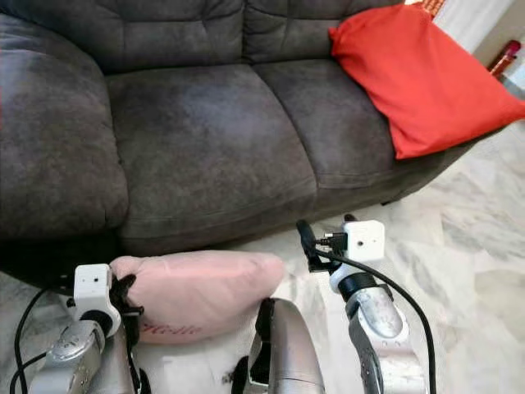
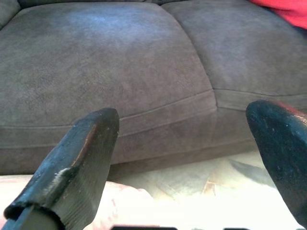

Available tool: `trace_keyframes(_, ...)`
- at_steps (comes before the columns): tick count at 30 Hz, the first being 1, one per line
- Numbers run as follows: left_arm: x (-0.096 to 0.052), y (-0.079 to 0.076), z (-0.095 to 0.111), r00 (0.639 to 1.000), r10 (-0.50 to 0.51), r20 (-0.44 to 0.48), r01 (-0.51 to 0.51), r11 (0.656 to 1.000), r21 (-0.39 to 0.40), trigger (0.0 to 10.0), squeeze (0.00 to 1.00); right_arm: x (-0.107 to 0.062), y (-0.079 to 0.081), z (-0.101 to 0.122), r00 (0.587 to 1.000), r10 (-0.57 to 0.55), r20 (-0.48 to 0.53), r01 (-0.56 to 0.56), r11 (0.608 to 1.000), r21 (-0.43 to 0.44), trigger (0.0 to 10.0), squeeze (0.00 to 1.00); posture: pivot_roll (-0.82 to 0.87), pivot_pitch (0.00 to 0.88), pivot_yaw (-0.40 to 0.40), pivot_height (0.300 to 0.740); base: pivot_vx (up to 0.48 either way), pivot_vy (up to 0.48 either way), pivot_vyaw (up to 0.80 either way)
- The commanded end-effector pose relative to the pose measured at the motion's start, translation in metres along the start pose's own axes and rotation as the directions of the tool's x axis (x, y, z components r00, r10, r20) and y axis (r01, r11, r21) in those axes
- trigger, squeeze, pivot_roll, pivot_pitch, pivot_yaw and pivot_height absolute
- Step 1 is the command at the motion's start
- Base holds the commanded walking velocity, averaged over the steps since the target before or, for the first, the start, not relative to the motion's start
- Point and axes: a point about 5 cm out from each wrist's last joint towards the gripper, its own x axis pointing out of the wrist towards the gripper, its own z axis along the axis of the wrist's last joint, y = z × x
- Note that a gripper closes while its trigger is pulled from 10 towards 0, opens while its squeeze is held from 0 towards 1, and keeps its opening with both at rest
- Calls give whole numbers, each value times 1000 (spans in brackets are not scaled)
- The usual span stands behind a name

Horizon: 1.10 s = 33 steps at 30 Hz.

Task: Move the pillow to the sofa from floor

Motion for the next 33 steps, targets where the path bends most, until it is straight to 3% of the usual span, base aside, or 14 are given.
trace_keyframes(1, 0, 2, 20, 996, 10, 91, -11, 1000, 12, 10000, 0, -2, -5, -3, 1000, -26, -5, 26, 1000, -1, 10000, 0, 80, 111, -159, 535, -360, 0, 0)
trace_keyframes(19, 2, 2, 25, 994, 15, 107, -17, 1000, 12, 10000, 0, 1, -4, -5, 999, -35, 1, 35, 999, 8, 10000, 0, 82, 95, -148, 535, -337, 0, 0)
trace_keyframes(26, 1, 3, 36, 985, 24, 172, -30, 999, 33, 10000, 0, 7, -2, -9, 999, -38, 0, 38, 999, 19, 10000, 0, 102, 62, -141, 535, 0, 0, 0)
trace_keyframes(33, -3, 1, 31, 986, 2, 169, -13, 998, 66, 10000, 0, 11, 0, -22, 998, -62, -23, 63, 996, 57, 10000, 0, 103, 3, -125, 535, 0, 0, 0)
